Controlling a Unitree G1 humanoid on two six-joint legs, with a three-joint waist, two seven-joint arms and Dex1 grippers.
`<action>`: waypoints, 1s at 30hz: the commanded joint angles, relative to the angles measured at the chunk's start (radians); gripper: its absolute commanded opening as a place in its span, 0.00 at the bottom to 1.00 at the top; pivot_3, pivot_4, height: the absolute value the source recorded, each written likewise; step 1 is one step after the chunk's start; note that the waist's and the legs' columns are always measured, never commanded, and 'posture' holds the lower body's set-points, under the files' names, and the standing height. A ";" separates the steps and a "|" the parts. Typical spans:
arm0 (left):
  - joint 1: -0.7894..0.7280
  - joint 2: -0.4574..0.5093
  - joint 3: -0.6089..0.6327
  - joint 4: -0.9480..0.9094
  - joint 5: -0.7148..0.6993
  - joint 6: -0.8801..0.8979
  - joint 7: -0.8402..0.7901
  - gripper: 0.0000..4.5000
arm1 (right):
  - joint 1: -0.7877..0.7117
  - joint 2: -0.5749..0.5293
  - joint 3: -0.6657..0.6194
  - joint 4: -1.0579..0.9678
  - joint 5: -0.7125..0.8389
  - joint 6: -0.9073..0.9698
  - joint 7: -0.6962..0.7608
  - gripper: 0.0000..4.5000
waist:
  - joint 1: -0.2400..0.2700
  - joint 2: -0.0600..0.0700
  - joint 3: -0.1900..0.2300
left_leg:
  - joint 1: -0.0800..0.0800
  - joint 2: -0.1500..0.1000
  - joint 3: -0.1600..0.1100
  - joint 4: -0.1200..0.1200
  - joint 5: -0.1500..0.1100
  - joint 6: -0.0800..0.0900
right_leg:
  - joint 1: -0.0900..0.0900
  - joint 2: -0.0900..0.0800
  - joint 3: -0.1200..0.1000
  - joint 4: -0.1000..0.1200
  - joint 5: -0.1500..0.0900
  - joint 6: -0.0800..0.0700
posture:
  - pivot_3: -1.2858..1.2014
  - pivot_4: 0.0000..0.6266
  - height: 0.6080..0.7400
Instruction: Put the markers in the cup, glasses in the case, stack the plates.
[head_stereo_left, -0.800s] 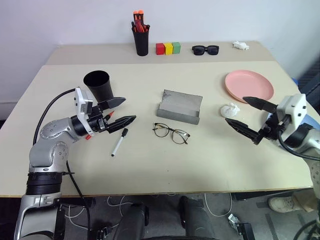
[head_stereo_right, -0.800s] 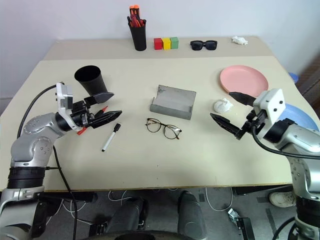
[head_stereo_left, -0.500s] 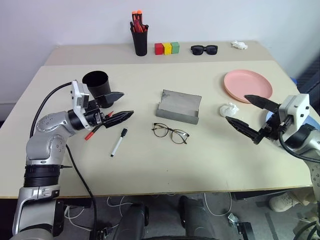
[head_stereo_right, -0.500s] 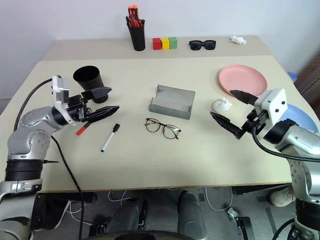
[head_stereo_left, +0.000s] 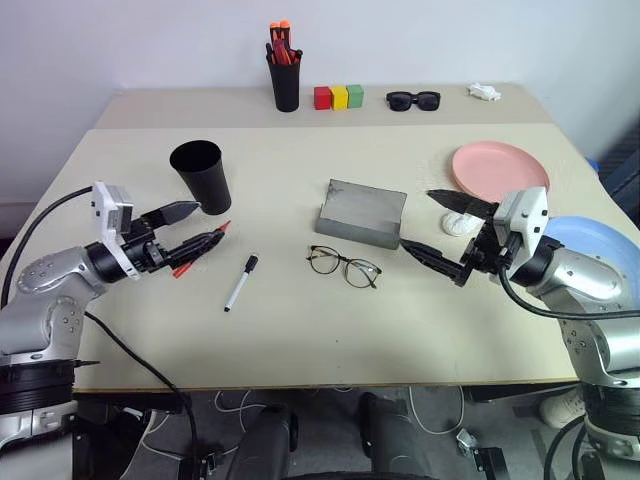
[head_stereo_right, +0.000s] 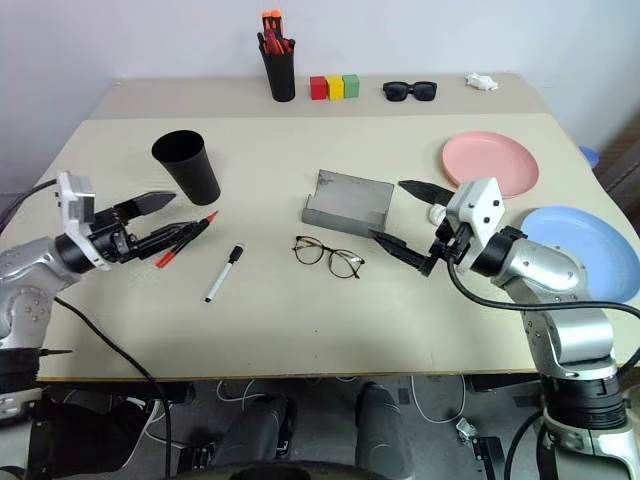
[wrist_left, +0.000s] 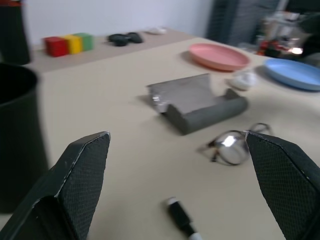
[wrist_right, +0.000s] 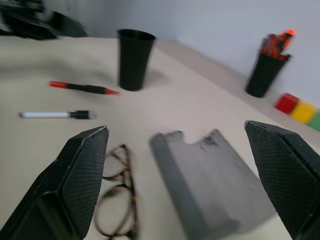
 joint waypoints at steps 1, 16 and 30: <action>-0.002 0.031 -0.013 0.007 0.087 0.048 0.124 1.00 | 0.007 0.029 0.045 -0.073 0.027 0.007 0.002 0.99 | -0.005 0.000 0.000 | 0.000 0.000 0.000 0.000 0.000 0.000 | 0.000 0.000 0.000 0.000 0.000 0.000 | 0.52 0.24 1.00; -0.218 0.028 -0.181 0.085 0.218 0.390 0.362 1.00 | 0.015 0.115 0.089 -0.075 -0.054 -0.050 -0.085 0.99 | -0.013 -0.001 0.000 | 0.000 0.000 0.000 -0.001 0.000 -0.001 | -0.002 0.000 0.000 0.002 0.000 0.000 | 0.52 0.24 1.00; -0.445 0.064 -0.393 0.334 0.331 0.441 0.161 1.00 | 0.083 0.059 0.072 -0.120 -0.019 -0.025 -0.034 0.99 | -0.011 -0.001 0.000 | 0.000 -0.001 0.000 -0.001 0.000 -0.001 | -0.002 0.000 0.000 0.001 0.000 0.000 | 0.52 0.24 1.00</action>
